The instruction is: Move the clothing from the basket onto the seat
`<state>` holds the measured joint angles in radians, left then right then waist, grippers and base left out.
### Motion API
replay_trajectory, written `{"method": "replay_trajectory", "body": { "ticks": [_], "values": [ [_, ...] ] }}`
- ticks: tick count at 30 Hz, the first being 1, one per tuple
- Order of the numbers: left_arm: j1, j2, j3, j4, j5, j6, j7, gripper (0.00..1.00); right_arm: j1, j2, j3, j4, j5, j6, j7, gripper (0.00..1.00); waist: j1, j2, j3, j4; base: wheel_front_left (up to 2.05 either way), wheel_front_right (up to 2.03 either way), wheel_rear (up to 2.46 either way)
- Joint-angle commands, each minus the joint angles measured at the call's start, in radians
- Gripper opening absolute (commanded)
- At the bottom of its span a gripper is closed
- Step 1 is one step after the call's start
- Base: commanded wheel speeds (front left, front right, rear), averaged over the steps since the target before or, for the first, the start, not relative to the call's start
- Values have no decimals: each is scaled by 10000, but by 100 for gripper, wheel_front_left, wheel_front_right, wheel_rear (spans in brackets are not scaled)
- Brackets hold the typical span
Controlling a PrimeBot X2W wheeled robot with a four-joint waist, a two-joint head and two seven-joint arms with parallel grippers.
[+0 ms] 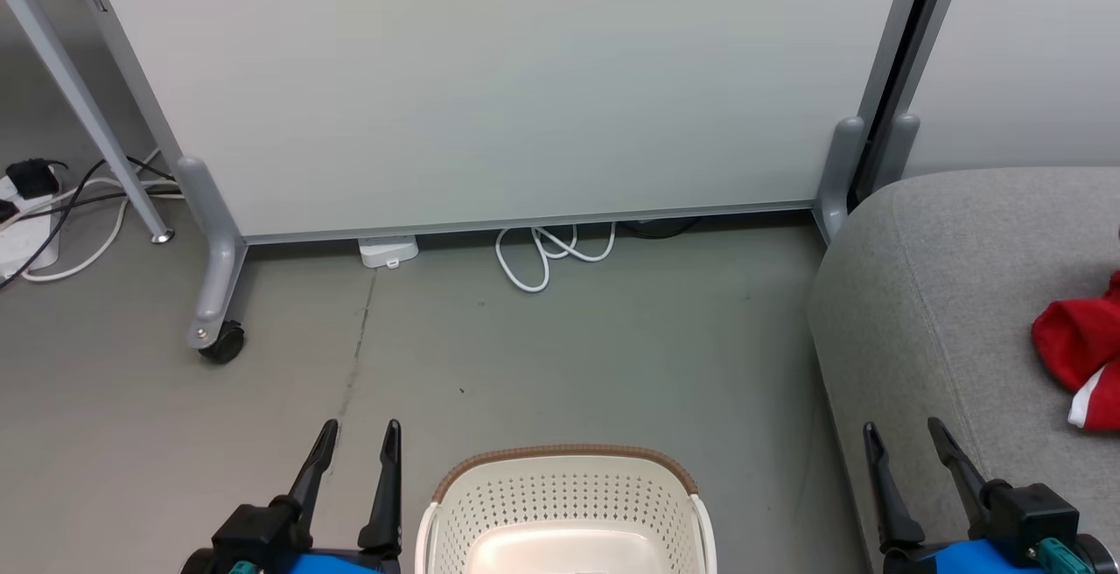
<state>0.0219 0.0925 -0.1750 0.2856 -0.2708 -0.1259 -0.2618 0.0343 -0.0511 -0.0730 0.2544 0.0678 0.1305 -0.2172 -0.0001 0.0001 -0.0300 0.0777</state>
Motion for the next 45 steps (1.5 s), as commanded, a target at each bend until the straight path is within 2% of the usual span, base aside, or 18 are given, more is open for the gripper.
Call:
{"method": "replay_trajectory", "body": {
  "ticks": [1,9,29,30,36,45],
  "values": [
    [191,39,115,53,86,-76,-46,100,190,8,7,-57,77,6,-53,100,1,-1,-69,-46,0,0,0],
    [419,68,476,276,54,-78,-46,100,331,10,11,-42,323,6,-125,100,1,-1,-194,-272,0,0,0],
    [347,72,253,461,-96,-49,-47,100,260,11,-73,70,614,6,-263,100,1,-1,-43,-238,0,0,0],
    [383,38,268,445,-94,-40,0,0,299,0,-58,65,556,0,-219,0,1,-1,-39,-238,0,0,0],
    [586,-56,274,922,-140,-40,56,0,397,38,-27,589,566,0,-200,0,3,-1,-31,-241,0,0,0],
    [363,-61,536,781,-1776,-39,456,0,138,35,-109,554,2341,0,255,0,2,-1,-6,-279,0,0,0]
  ]
}}
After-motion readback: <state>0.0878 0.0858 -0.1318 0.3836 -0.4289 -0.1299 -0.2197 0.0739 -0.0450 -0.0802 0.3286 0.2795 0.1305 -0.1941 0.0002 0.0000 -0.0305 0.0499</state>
